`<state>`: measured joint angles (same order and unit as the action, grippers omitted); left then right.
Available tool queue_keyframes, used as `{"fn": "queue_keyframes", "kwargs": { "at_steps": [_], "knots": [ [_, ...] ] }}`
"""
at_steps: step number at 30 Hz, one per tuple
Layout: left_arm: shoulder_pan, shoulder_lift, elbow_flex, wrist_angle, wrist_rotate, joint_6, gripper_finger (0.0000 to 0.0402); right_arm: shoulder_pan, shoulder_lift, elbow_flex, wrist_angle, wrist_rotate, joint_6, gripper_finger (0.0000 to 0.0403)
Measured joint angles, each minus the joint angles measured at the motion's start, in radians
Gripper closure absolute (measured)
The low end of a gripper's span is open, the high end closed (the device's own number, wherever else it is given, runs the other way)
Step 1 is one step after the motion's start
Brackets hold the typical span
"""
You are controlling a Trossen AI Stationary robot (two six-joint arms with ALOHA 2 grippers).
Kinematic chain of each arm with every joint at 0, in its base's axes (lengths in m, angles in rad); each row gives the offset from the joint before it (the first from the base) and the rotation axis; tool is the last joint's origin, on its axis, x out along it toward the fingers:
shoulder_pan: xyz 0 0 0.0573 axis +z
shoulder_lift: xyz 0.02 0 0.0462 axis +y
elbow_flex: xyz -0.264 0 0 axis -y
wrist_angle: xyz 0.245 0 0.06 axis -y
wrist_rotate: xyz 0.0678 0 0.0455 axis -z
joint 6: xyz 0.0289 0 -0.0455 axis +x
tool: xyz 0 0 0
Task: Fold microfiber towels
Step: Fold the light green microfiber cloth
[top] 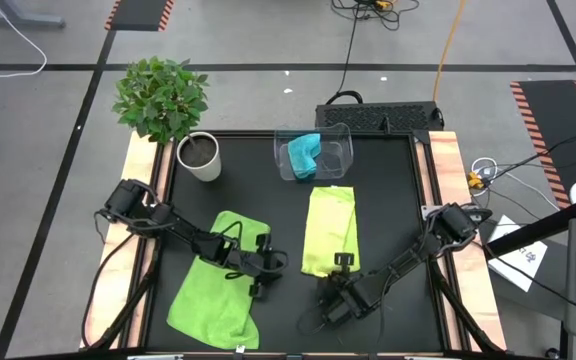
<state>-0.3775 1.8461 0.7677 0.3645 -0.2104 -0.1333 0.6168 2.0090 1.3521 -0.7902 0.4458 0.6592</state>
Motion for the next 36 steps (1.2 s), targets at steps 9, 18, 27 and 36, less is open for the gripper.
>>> {"fn": "queue_keyframes", "kwargs": {
  "at_steps": [9,18,27,36],
  "knots": [
    [-0.005,0.0,0.0,0.0,0.0,0.001,0.0256,-0.008,-0.001,0.046,-0.082,0.001,-0.028,0.0402],
    [-0.005,0.0,0.0,-0.001,0.0,0.008,0.0256,0.001,-0.002,0.163,-0.327,0.101,-0.036,0.0402],
    [-0.004,0.0,0.0,-0.001,0.0,0.031,0.0256,0.003,-0.002,0.164,-0.609,0.159,0.068,0.0403],
    [-0.002,0.0,0.0,0.003,-0.017,0.051,0.0256,0.027,-0.004,0.163,-0.785,0.214,0.153,0.0403]
  ]
}}
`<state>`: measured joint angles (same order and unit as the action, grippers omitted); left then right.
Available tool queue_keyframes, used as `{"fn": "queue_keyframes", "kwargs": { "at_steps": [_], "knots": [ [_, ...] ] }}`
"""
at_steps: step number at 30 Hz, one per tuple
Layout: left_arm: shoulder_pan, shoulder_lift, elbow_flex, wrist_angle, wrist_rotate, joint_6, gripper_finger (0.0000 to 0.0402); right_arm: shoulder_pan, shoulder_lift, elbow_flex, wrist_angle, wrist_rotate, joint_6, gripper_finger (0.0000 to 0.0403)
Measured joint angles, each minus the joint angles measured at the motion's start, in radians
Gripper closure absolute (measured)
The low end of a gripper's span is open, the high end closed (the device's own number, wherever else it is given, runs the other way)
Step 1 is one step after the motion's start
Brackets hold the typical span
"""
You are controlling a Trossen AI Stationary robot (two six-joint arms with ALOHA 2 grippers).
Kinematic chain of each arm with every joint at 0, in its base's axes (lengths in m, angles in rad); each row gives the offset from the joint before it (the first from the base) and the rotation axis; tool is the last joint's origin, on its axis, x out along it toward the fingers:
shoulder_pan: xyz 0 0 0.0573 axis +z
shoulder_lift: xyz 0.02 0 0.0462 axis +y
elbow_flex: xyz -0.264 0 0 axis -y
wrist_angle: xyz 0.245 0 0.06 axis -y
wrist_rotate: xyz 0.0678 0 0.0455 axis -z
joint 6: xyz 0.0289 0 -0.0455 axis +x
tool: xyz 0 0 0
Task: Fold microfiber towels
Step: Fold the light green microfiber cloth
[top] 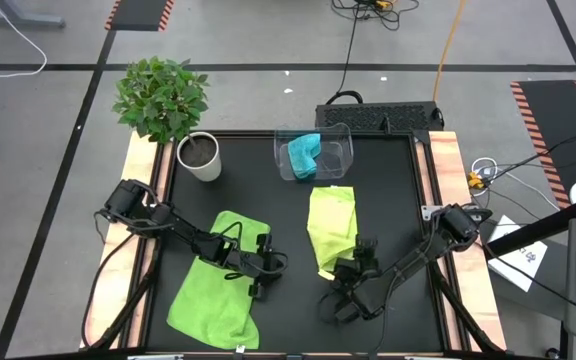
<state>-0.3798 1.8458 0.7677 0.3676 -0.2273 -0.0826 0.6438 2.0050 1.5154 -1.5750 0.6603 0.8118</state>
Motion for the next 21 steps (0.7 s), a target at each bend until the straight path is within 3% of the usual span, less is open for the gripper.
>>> {"fn": "queue_keyframes", "kwargs": {
  "at_steps": [6,15,21],
  "knots": [
    [0.0,0.0,0.0,0.003,-0.004,0.002,0.0256,0.001,0.006,-0.003,0.008,0.031,-0.018,0.0403],
    [0.0,0.0,0.0,0.003,-0.004,0.002,0.0256,0.013,0.007,-0.081,0.212,-0.136,-0.033,0.0403],
    [0.0,0.0,0.0,0.004,-0.004,0.0,0.0256,0.015,0.007,-0.191,0.246,-0.152,-0.002,0.0403]
  ]
}}
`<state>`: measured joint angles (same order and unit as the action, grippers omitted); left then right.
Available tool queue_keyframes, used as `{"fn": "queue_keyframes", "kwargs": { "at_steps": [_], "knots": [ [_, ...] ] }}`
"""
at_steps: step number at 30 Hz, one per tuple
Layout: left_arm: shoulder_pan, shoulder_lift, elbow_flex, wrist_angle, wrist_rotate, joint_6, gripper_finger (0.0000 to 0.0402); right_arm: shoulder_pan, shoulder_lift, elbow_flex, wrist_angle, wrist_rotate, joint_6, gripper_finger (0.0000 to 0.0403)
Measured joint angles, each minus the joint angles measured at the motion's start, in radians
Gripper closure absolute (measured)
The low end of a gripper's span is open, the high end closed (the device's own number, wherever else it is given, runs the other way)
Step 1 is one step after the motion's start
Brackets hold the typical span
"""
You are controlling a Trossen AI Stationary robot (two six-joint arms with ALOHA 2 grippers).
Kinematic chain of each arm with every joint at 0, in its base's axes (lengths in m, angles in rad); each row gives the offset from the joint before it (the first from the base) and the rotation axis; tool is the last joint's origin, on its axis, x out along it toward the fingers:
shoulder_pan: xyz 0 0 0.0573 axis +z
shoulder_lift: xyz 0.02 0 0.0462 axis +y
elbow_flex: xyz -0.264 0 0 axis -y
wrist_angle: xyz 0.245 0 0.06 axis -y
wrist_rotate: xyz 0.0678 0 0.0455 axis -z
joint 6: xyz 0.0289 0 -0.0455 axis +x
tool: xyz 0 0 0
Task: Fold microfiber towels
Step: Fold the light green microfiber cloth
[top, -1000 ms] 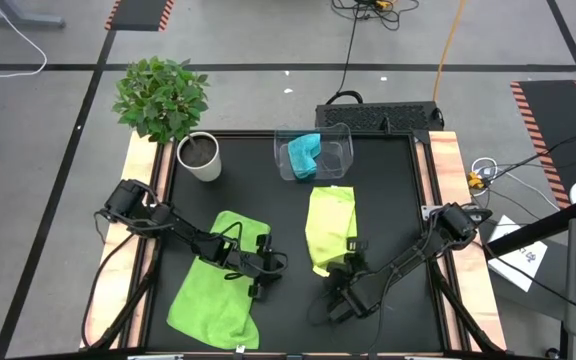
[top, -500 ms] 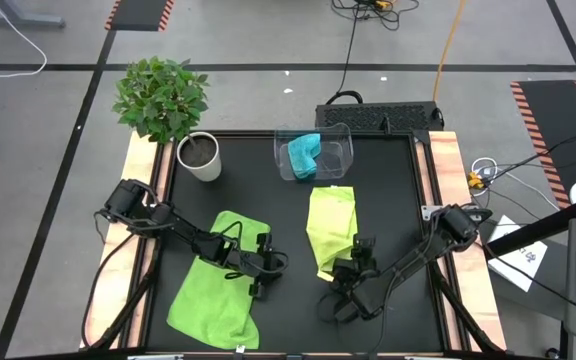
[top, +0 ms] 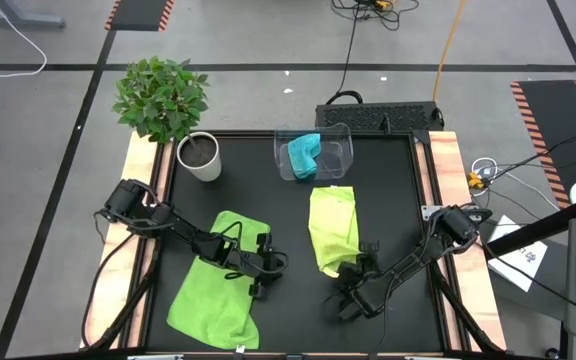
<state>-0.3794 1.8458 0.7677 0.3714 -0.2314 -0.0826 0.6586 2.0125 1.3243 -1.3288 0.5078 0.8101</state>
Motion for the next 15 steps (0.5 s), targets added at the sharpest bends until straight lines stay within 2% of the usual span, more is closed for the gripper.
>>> {"fn": "queue_keyframes", "kwargs": {
  "at_steps": [6,15],
  "knots": [
    [0.0,0.0,0.0,0.0,0.0,-0.004,0.0256,0.0,0.0,-0.085,0.089,-0.042,0.017,0.0403],
    [0.011,0.0,0.0,0.005,0.003,0.002,0.0256,0.004,-0.02,-0.091,0.157,-0.042,-0.012,0.0388]
  ]
}}
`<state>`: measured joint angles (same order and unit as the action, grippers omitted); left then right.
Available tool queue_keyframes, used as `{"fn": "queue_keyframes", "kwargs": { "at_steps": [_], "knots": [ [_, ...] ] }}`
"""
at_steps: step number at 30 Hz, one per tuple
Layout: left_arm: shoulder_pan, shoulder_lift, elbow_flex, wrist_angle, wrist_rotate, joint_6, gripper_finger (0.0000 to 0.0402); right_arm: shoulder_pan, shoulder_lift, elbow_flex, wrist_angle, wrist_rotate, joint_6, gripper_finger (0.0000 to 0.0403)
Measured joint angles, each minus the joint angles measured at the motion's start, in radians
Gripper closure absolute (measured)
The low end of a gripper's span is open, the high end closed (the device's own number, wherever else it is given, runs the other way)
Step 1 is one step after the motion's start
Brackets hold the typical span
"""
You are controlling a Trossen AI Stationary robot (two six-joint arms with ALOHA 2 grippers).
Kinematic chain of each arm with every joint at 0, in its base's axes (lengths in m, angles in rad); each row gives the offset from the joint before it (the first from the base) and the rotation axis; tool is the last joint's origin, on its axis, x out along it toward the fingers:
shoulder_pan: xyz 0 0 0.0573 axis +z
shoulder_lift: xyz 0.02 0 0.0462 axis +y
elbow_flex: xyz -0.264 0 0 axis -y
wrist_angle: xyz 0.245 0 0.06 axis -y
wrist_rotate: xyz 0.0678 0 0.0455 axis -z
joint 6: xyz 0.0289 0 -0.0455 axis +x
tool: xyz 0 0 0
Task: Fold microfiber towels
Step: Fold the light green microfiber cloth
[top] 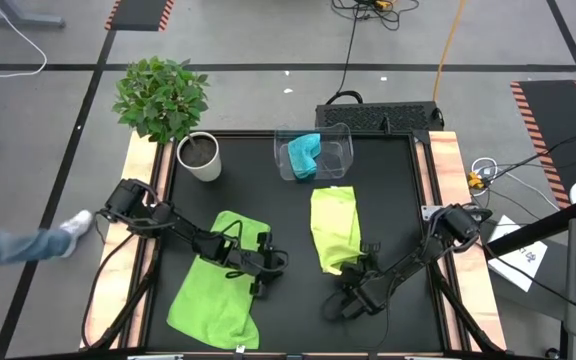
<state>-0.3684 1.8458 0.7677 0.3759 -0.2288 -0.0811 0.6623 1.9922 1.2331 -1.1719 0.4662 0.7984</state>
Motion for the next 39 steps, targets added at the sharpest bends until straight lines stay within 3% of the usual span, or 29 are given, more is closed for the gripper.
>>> {"fn": "queue_keyframes", "kwargs": {
  "at_steps": [15,26,32,35,39],
  "knots": [
    [0.0,0.0,0.0,-0.001,0.02,0.001,0.0256,0.002,-0.228,0.001,0.028,-0.018,0.068,0.0279],
    [0.008,0.0,0.021,0.074,0.042,0.118,0.0257,-0.005,-0.28,-0.048,0.05,0.208,0.05,0.0286],
    [0.062,0.0,0.074,0.069,0.093,0.18,0.0256,-0.043,-0.28,-0.141,0.107,0.241,0.034,0.0286],
    [0.098,0.0,0.097,0.081,0.142,0.22,0.0256,-0.065,-0.28,-0.193,0.146,0.24,0.027,0.0286],
    [0.165,0.0,0.127,0.108,0.283,0.237,0.0256,-0.095,-0.28,-0.257,0.161,0.239,0.027,0.0286]
  ]
}}
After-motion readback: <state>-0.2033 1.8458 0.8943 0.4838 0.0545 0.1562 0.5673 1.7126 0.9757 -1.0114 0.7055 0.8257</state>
